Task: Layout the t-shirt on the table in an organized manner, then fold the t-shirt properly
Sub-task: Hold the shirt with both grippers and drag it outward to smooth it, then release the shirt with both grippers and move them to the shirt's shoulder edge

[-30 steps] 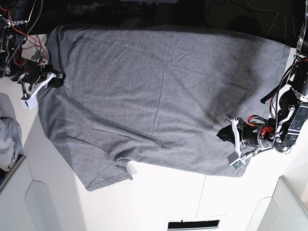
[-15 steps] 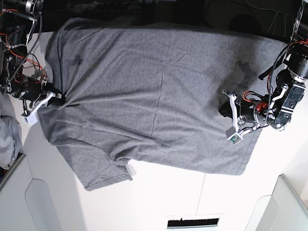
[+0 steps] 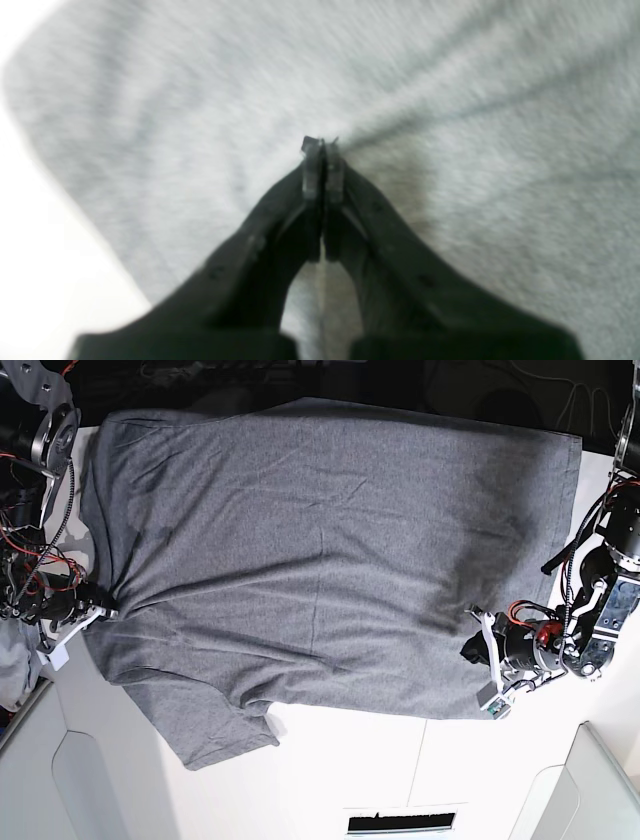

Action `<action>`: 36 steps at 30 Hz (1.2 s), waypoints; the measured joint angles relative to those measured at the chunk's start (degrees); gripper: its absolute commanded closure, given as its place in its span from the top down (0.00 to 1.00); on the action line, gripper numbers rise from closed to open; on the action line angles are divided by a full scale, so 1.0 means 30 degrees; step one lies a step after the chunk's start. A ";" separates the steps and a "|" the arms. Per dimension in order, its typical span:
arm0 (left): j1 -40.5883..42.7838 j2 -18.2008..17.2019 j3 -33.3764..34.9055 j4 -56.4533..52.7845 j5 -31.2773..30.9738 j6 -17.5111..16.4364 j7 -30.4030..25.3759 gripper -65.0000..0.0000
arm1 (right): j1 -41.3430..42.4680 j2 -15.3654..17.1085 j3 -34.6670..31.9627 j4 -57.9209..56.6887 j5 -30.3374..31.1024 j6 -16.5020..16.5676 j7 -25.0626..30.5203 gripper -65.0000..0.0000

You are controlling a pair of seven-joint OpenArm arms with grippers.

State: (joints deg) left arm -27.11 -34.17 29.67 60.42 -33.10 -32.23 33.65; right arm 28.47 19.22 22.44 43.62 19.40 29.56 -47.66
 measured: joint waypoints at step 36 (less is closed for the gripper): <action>0.3402 -0.0969 0.0015 -0.0197 -0.5450 -0.2426 0.3031 0.00 | -0.9908 -0.1610 -0.0532 1.0681 0.6608 0.1151 -0.4954 0.00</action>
State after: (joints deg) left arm -16.91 -37.08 29.71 59.83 -49.45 -39.51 42.74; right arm -1.26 14.39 20.84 75.66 39.22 33.01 -62.52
